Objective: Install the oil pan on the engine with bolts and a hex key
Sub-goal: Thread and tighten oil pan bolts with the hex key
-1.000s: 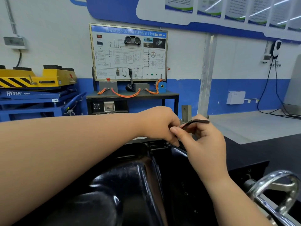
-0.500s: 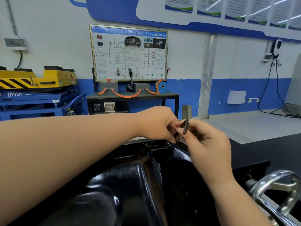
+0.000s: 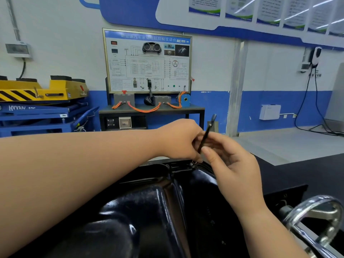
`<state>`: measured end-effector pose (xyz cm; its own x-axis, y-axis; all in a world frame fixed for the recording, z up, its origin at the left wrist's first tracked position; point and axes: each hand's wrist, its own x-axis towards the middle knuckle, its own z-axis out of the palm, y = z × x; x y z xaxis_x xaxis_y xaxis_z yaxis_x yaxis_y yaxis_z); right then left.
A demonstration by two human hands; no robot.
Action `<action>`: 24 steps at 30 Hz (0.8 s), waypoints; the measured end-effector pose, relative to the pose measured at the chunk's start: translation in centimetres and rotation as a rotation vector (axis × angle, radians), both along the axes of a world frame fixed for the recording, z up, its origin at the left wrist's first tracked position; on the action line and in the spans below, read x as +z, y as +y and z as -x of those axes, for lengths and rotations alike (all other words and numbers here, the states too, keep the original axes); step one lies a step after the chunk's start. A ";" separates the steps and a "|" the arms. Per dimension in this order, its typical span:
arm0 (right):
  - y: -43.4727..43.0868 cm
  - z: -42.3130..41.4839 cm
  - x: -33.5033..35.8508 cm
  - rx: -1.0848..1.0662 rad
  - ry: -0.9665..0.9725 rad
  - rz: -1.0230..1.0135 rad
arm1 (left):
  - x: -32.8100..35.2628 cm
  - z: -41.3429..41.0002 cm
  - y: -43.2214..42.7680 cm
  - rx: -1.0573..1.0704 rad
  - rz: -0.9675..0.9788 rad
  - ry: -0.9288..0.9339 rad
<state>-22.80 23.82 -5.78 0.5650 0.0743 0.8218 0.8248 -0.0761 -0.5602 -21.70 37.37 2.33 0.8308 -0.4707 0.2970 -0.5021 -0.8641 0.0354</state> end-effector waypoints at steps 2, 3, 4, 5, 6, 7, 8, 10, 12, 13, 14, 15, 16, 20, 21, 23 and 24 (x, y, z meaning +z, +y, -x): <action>0.0 0.0 0.0 0.030 0.011 0.014 | 0.1 0.0 0.1 -0.005 0.014 0.012; 0.0 -0.1 0.0 0.029 0.013 0.028 | 0.1 0.1 0.1 -0.012 0.020 0.021; 0.1 -0.1 0.0 0.023 0.009 0.040 | 0.1 0.1 0.1 -0.015 0.025 0.037; 0.2 -0.1 0.0 0.017 0.003 0.045 | 0.1 0.1 0.0 -0.015 0.026 0.052; 0.2 -0.2 0.1 0.011 -0.005 0.042 | 0.1 0.0 0.0 -0.016 0.023 0.062; 0.3 -0.1 0.2 0.001 -0.015 0.035 | 0.2 0.0 0.0 -0.018 0.013 0.063; 0.3 -0.1 0.3 -0.015 -0.026 0.030 | 0.2 0.0 0.0 -0.021 -0.001 0.058; 0.2 -0.1 0.3 -0.056 -0.058 0.028 | 0.3 -0.1 0.0 -0.034 -0.025 0.053; 0.0 -0.2 0.1 -0.097 -0.056 0.014 | 0.2 -0.2 0.1 -0.053 -0.008 0.080; -0.1 -0.3 0.0 -0.102 -0.032 -0.005 | 0.1 -0.2 0.2 -0.060 0.003 0.092; -0.1 -0.5 0.0 -0.099 -0.004 -0.022 | -0.1 -0.2 0.2 -0.063 0.012 0.093; -0.1 -0.5 0.0 -0.096 0.023 -0.032 | -0.2 -0.2 0.2 -0.065 0.018 0.087; 0.0 -0.4 0.0 -0.100 0.041 -0.036 | -0.3 -0.2 0.2 -0.064 0.024 0.078; 0.2 -0.3 0.4 -0.145 0.037 -0.047 | -0.2 0.0 0.1 -0.043 0.046 0.059; 0.3 -0.3 0.4 -0.143 0.039 -0.055 | -0.2 0.0 0.0 -0.036 0.036 0.047; 0.2 -0.3 0.4 -0.132 0.048 -0.050 | -0.1 -0.1 -0.1 -0.031 0.014 0.031; 0.2 -0.3 0.3 -0.113 0.046 -0.034 | -0.1 -0.1 -0.1 -0.032 0.010 0.032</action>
